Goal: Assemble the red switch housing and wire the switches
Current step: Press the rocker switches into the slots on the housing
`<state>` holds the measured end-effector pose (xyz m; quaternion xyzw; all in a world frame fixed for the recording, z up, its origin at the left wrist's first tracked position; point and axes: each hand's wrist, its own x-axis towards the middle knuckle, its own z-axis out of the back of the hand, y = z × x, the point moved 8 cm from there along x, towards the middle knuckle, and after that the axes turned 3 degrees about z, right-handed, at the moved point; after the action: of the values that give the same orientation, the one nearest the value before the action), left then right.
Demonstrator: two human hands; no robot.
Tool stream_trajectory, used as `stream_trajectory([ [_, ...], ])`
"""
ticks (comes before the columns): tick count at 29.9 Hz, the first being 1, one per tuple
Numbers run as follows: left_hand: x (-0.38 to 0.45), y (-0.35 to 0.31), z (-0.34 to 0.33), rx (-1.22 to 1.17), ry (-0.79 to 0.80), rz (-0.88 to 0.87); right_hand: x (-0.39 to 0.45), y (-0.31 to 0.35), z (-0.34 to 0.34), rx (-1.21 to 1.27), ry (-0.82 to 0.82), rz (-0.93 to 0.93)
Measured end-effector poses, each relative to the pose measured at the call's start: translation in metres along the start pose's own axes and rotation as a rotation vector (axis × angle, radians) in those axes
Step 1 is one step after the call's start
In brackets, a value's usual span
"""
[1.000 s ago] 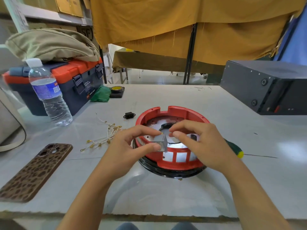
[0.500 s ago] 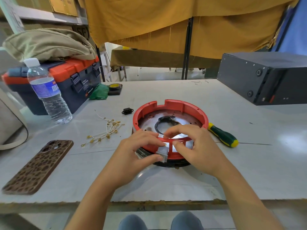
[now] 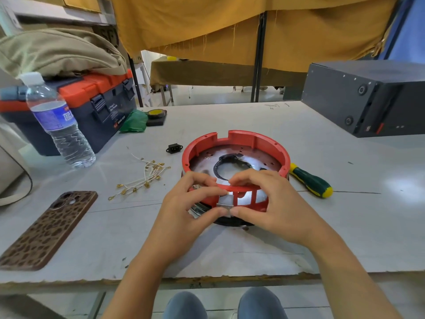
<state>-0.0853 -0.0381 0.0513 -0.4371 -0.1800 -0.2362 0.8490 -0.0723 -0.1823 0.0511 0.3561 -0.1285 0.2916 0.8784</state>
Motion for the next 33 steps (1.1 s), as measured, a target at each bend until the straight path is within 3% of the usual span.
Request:
stream_trajectory([
  [23,0.003,-0.001,0.002,0.071,-0.048,-0.095,-0.001,-0.009,-0.003,-0.013,-0.043,-0.011],
  [33,0.012,0.011,0.001,0.152,0.072,-0.016,0.001,-0.009,0.0,-0.016,-0.052,-0.018],
])
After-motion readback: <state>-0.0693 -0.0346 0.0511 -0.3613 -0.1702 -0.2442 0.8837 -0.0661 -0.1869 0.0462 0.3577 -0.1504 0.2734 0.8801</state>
